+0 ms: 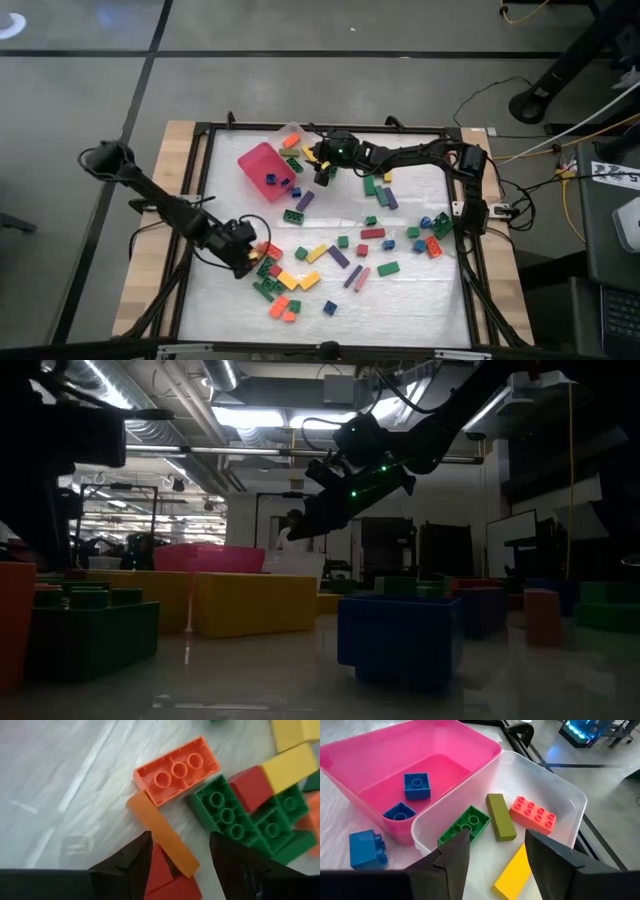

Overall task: Sort blocks by size
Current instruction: Put the big orange block into the white bin

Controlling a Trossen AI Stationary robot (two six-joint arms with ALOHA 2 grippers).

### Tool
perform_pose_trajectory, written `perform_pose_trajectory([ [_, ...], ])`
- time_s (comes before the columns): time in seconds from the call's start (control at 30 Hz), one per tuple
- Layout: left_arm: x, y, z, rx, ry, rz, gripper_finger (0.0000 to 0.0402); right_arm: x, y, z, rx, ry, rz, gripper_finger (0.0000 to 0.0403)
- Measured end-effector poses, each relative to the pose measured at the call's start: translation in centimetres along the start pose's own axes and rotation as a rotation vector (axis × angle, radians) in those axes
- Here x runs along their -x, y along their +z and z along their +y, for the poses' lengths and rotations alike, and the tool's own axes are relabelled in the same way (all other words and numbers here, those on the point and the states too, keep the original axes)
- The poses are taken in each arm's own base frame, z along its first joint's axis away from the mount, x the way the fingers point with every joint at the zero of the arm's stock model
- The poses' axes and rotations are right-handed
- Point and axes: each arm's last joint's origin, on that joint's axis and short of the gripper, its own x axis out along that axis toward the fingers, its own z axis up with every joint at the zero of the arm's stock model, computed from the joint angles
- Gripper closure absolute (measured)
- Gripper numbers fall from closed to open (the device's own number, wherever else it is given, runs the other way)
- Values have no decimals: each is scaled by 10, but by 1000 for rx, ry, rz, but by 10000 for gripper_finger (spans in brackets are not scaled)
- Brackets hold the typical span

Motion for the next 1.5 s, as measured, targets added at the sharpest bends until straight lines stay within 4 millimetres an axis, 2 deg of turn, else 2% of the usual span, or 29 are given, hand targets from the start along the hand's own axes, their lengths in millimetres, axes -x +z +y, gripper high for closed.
perform_pose_trajectory([
  [0.23,-18,0,4,10,80,33,218,4,4,-1,-75,16,-11,212],
  [0.43,-28,2,8,2,128,51,225,19,16,-3,-94,52,-9,212],
  [0.53,-29,2,9,-29,134,57,257,33,27,-5,-100,70,-1,212],
  [0.77,-24,6,10,-35,113,43,369,80,51,-11,-103,87,45,212],
  [0.87,-20,8,9,-39,90,29,369,102,58,-11,-108,149,70,212],
  [1.03,-6,17,1,-111,25,-17,357,126,59,-4,-137,397,121,212],
  [1.17,9,29,-7,-238,-15,-106,363,130,53,4,-174,587,171,212],
  [1.23,15,38,-8,-305,0,-191,365,128,51,12,-167,620,190,212],
  [1.37,20,56,-3,-429,156,-386,364,120,47,33,-132,655,231,212],
  [1.5,21,79,11,-490,349,-507,352,111,43,62,-51,714,252,212],
])
